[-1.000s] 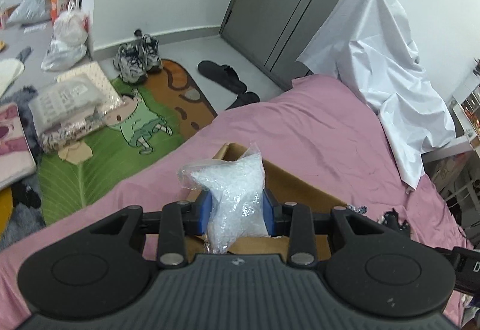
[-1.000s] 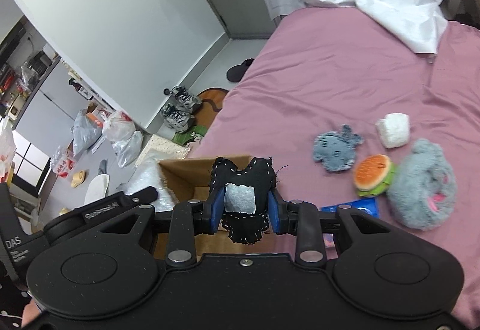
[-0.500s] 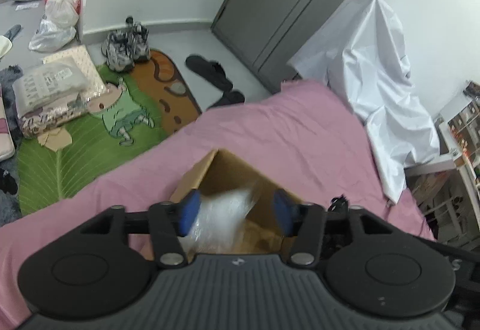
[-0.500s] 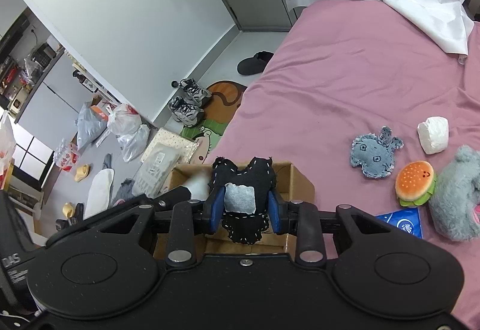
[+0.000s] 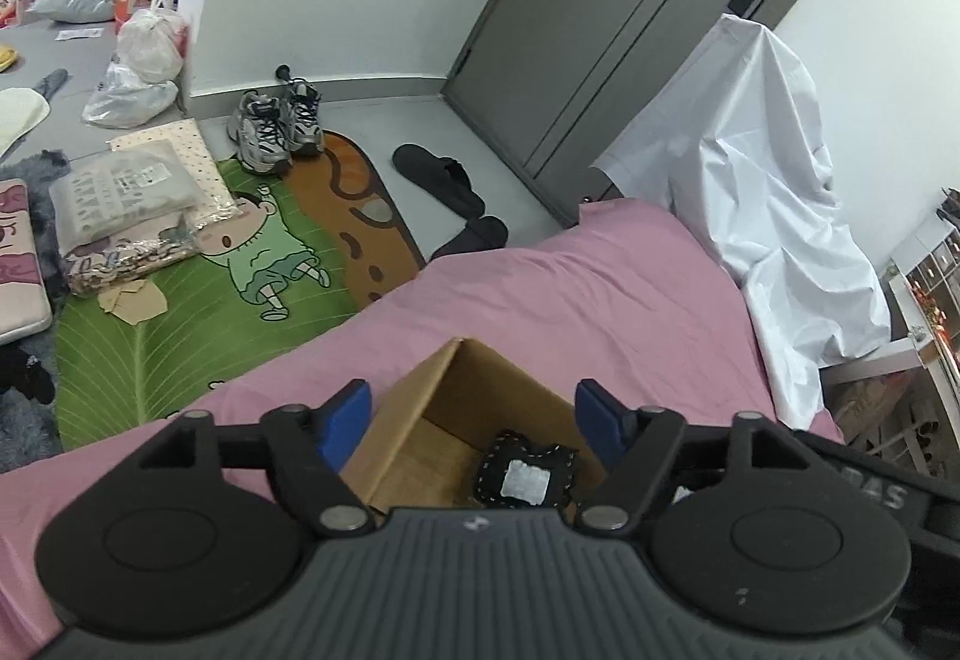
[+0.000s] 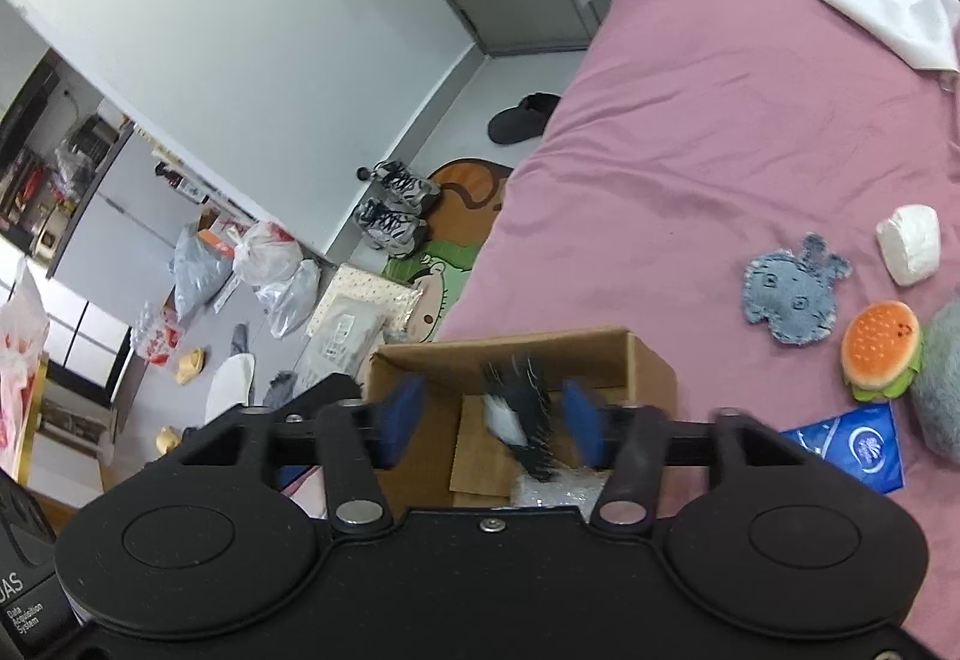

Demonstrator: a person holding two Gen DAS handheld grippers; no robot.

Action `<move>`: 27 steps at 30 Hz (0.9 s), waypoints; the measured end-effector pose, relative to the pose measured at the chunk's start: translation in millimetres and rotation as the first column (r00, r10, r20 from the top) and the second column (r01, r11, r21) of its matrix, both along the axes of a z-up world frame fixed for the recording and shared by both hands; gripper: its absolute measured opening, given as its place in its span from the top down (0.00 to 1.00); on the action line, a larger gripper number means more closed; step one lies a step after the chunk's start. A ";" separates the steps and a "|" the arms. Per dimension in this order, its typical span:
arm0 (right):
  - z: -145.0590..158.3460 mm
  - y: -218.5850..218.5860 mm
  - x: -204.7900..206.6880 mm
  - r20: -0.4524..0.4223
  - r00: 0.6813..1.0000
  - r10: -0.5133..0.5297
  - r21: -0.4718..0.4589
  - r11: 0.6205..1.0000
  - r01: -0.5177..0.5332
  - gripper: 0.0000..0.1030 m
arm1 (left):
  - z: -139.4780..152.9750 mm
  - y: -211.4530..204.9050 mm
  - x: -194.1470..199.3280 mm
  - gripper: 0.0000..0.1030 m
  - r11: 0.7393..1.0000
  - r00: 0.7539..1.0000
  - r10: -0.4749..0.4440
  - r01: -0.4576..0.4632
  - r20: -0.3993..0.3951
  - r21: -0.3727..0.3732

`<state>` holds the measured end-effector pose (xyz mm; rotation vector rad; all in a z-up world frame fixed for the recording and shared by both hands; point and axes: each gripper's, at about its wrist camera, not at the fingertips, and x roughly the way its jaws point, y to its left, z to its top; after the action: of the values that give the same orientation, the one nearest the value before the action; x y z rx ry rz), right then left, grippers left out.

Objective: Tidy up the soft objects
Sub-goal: 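Carry the bead bag and black patch into the box and open both tools, then move both tools back over the grey fluffy plush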

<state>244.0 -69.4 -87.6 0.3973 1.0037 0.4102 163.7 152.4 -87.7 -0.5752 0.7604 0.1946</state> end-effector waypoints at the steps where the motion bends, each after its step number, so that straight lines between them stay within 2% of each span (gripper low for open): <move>1: 1.6 -3.2 -2.6 0.010 1.000 -0.003 -0.004 1.000 0.003 0.38 | 0.6 -1.6 0.7 0.26 1.000 1.000 0.003 -0.003 -0.006 0.006; 6: 5.7 -21.0 -13.3 0.022 0.999 -0.027 -0.048 0.998 0.028 0.25 | 2.9 -11.9 -3.1 0.13 0.999 1.000 0.003 -0.001 -0.026 0.050; 11: 12.7 -40.6 -29.9 0.048 0.999 -0.021 -0.099 0.995 0.026 0.15 | 2.5 -25.2 -5.7 0.10 0.996 0.998 -0.016 0.021 -0.061 0.087; 22: 25.1 -109.2 -53.8 0.083 0.994 -0.071 -0.141 0.987 0.082 0.08 | 17.0 -71.9 -15.6 0.01 0.974 0.995 -0.080 0.091 -0.063 0.209; 27: 28.3 -141.6 -63.7 0.098 0.989 -0.110 -0.141 0.982 0.124 0.06 | 20.7 -96.7 -17.5 0.00 0.965 0.984 -0.172 0.178 -0.049 0.191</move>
<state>180.3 -211.0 -59.3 0.3009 0.9111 0.2441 146.3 55.7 -67.0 -0.3174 0.8090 0.1135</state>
